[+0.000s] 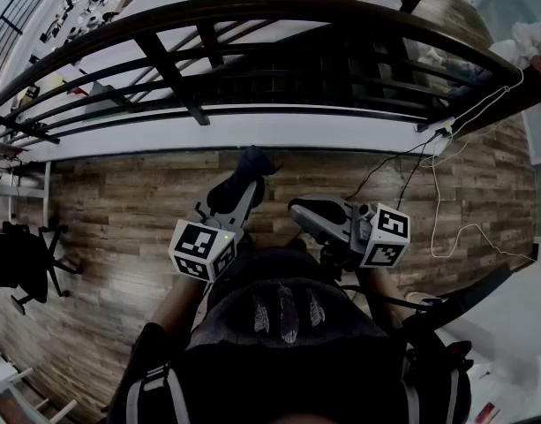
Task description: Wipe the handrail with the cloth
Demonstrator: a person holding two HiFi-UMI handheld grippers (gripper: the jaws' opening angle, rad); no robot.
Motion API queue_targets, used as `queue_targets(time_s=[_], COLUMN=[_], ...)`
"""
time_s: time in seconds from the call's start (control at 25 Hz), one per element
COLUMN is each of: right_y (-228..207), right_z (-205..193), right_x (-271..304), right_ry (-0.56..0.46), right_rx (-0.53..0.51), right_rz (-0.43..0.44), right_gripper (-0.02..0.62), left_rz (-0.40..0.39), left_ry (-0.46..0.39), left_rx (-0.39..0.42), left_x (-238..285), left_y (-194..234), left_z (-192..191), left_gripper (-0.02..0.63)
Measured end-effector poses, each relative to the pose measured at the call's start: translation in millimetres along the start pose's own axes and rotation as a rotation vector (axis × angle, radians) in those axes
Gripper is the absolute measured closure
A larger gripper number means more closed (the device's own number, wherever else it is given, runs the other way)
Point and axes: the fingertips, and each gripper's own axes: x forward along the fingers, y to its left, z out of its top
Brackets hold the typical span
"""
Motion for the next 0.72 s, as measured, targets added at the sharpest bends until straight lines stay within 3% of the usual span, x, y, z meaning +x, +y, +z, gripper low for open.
queue_targets(time_s=[0.4,0.6,0.72], right_y=[-16,-15,-44], right_z=[23,5,-1], right_x=[-65,-34,-10], right_ry=[-0.005,0.065,0.145], right_rx=[-0.005,-0.036,-0.045], right_rz=[-0.016,0.018,-0.012], right_gripper=[0.592,0.592,0.592], left_rz=[-0.007,0.076,0.149], left_ry=[-0.022,-0.008,0.041], left_rx=[0.035,0.040,0.009], left_x=[48,31,48], left_y=[-48,-7,50], left_z=[10,-5,-24], left_gripper=[0.509,0.509,0.509])
